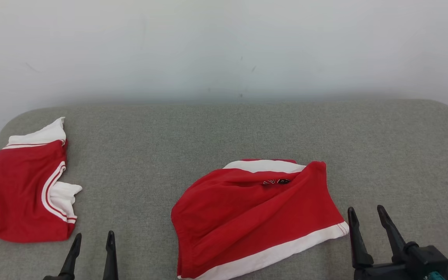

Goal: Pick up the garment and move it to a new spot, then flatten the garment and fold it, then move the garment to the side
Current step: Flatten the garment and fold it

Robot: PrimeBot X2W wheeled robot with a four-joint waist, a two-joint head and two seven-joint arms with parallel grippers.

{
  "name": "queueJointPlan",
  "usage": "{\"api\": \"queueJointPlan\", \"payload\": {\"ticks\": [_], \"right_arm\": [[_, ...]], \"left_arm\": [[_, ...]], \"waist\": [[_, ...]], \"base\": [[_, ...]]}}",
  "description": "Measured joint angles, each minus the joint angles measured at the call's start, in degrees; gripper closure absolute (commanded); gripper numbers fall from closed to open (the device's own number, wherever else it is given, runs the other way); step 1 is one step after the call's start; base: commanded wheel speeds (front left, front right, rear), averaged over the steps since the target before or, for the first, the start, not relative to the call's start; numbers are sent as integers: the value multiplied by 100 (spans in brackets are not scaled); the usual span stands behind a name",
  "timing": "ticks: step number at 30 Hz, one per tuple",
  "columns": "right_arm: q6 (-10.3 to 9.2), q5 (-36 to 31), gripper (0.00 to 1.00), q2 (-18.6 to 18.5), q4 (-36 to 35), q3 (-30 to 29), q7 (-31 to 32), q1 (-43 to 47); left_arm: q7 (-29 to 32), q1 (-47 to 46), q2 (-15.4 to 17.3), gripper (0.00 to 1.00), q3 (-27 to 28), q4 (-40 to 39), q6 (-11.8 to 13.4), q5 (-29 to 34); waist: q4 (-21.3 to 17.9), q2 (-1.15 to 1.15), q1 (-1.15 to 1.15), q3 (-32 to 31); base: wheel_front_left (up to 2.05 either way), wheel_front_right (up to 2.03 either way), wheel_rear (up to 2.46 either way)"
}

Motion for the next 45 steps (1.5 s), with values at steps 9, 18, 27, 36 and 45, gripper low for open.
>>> {"api": "queueJointPlan", "payload": {"ticks": [9,18,27,36,45], "right_arm": [[0,-24,0,145,-143,-31,0,335],[0,-30,0,98,-9,-11,0,315],[0,-13,0,47,104,99,0,285],[0,-5,0,-29,118,137,0,172],[0,-18,0,-36,169,146,0,93]], "left_arm": [[0,64,58,0,29,-18,0,235],[0,177,279,0,-810,188,0,-177],[0,110,372,0,-2131,902,0,-609],[0,-466,379,100,-2459,1507,0,-949],[0,-1168,630,100,-2360,1551,0,-1134]], "waist": [[-87,0,0,-15],[-89,0,0,13],[-223,0,0,109],[-458,0,0,252],[-629,0,0,412]], "base": [[0,0,0],[0,0,0],[0,0,0],[0,0,0],[0,0,0]]}}
